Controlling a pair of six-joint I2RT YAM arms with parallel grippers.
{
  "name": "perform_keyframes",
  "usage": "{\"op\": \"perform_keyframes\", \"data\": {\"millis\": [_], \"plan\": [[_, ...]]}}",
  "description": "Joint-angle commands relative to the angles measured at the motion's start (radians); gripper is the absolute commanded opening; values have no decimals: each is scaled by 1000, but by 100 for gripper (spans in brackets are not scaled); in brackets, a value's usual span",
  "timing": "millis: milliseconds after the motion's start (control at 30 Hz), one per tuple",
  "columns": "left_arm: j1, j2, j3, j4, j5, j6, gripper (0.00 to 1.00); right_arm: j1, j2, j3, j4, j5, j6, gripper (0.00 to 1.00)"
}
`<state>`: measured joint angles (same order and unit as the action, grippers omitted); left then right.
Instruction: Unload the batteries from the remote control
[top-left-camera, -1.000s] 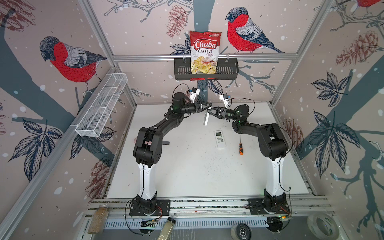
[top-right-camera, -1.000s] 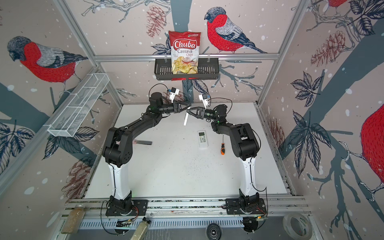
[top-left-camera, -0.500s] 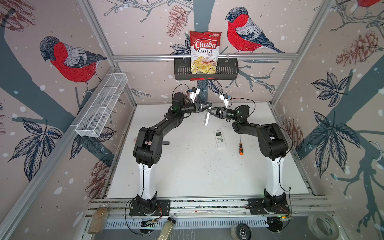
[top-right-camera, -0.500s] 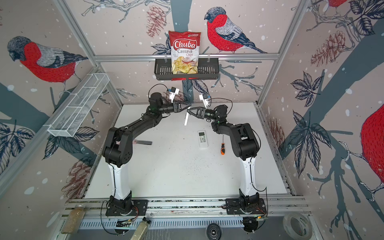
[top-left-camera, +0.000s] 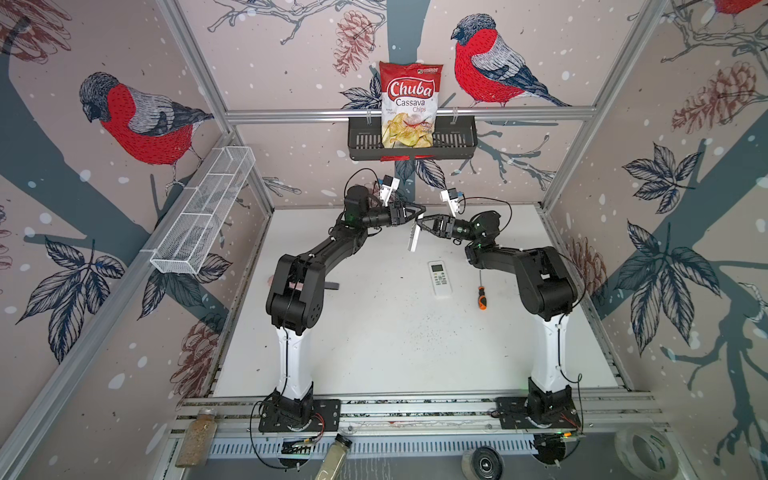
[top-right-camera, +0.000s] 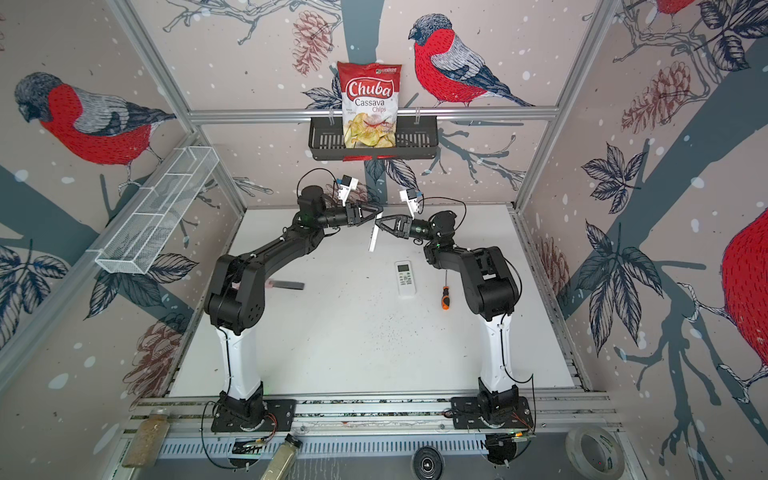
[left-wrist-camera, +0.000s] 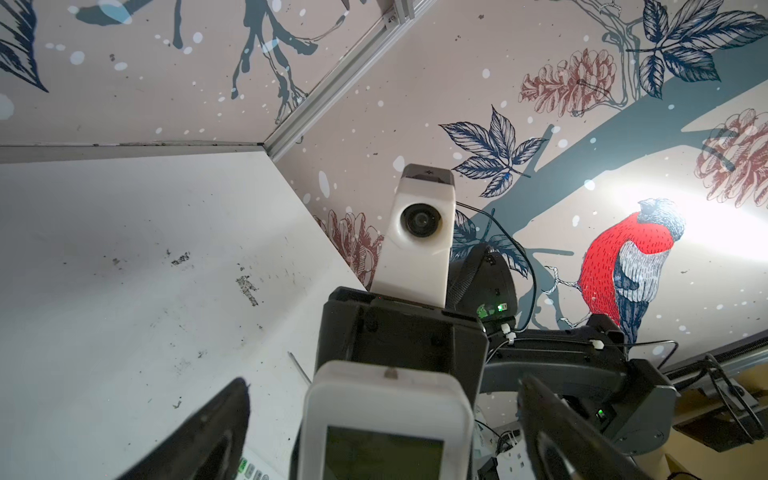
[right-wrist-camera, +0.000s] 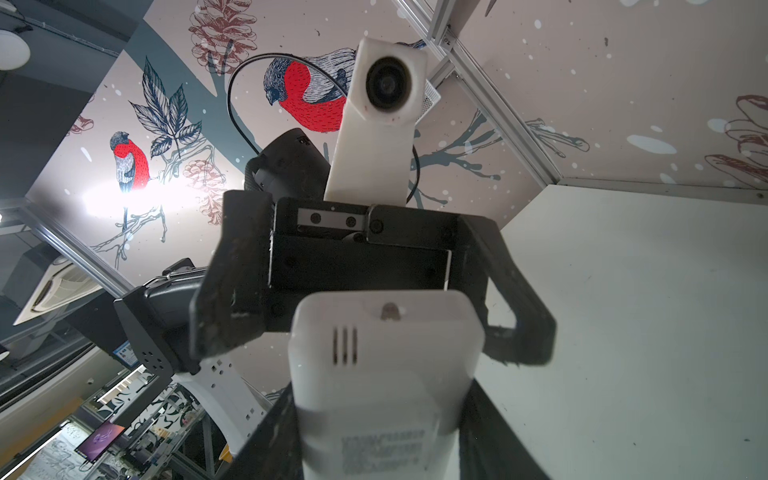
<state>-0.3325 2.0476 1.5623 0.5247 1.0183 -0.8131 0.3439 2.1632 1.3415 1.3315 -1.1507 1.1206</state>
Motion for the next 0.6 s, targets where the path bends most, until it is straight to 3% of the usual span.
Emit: {"op": "perform_keyframes", "data": {"millis": [0, 167, 333, 433, 567], "plan": [[15, -15, 10, 9, -29, 14, 99, -2, -14, -4, 46, 13, -13, 37], [84, -65, -54, 39, -128, -2, 99, -5, -33, -7, -58, 15, -62, 36], [166, -173, -202, 93, -231, -15, 99, 4, -111, 8, -464, 62, -332, 36], [159, -221, -247, 6, -290, 78, 94, 13, -143, 57, -730, 128, -485, 36], [81, -316, -306, -161, -556, 267, 90, 25, -150, 186, -1107, 286, -637, 36]]}}
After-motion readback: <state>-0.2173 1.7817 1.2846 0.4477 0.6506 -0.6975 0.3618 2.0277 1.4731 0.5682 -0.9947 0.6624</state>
